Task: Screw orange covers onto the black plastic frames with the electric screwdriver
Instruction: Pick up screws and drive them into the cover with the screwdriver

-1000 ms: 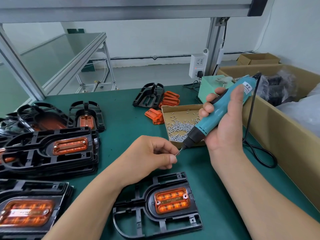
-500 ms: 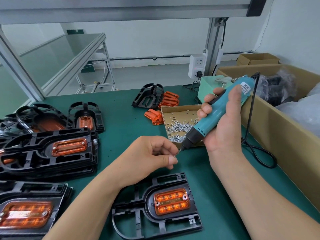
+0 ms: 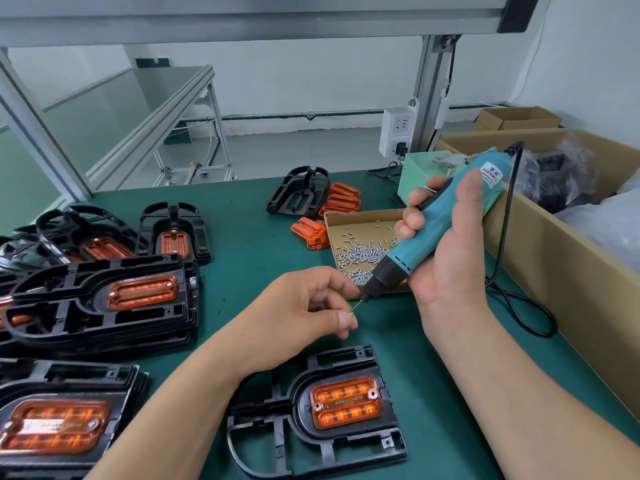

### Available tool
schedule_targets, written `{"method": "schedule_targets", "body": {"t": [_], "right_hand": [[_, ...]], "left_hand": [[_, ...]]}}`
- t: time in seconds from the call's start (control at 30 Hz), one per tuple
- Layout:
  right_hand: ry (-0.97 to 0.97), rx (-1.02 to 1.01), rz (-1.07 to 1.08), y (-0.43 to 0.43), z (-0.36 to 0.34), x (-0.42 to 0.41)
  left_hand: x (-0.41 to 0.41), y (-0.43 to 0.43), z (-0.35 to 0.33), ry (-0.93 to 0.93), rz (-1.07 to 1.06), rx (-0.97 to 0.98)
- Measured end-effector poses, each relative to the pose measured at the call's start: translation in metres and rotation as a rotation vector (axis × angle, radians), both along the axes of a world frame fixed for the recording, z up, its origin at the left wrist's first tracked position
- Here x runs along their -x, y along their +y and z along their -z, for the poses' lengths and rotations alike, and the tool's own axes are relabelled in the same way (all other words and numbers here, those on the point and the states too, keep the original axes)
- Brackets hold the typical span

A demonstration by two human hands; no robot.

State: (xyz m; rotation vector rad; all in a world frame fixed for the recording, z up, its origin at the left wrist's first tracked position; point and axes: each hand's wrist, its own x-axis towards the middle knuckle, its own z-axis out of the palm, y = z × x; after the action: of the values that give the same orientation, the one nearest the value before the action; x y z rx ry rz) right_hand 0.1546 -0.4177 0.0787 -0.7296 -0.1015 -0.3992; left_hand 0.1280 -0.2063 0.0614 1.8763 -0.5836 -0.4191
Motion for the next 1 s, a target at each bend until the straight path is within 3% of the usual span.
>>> {"method": "schedule_targets", "body": {"t": [0.57,0.83,1.0], "right_hand": [[0.017,-0.006,0.019,-0.0003,-0.0016,0.0011],[0.116,-0.014,0.055,0.0017,-0.0009,-0.0032],[0.074,-0.010,0.028,0.0001,-0.0018,-0.0026]], "left_hand": [[-0.0008,0.0001,0.0025,-0.002,0.007,0.013],[-0.0007,-0.0031,0.0050,-0.081,-0.110,0.005],[-0.0009,-0.0013,0.0044,-0.040,-0.054,-0.007]]}}
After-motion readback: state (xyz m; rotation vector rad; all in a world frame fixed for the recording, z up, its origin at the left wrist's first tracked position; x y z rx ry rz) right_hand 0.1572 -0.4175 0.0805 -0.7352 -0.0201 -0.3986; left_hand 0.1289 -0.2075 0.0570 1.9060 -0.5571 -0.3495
